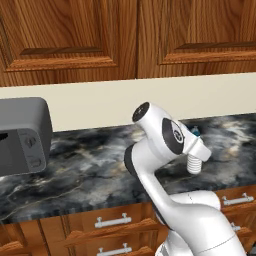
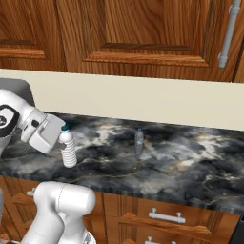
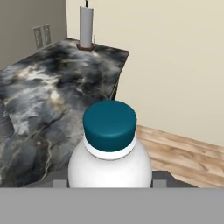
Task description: Take the bottled waters from the counter and place them in the freezer to freeze. Close the freezer door after placing the bottles.
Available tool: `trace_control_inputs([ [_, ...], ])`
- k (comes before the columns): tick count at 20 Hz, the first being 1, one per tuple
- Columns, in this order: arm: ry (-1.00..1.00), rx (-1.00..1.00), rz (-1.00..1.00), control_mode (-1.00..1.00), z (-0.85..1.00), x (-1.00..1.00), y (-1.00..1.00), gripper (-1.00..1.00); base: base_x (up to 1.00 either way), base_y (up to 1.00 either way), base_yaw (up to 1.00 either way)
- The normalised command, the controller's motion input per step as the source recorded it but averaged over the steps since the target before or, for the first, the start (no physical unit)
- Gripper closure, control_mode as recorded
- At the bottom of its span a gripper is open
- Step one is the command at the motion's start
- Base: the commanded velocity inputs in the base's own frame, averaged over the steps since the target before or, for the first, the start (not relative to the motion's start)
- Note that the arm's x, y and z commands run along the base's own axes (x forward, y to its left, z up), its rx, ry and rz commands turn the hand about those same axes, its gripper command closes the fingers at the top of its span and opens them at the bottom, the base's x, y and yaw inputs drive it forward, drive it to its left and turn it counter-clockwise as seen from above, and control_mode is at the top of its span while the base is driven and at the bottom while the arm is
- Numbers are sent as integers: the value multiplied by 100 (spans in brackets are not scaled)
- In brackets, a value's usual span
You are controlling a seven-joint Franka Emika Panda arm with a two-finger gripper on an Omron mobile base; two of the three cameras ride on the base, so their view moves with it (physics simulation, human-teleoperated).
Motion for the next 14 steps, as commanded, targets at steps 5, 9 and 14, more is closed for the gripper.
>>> trace_control_inputs([
  [5,0,0,0,-100,0,0,0,100,0,0,0],
  [9,0,0,0,100,0,-25,5,100,-16,3,0],
  [14,0,0,0,100,0,0,0,100,-68,25,0],
])
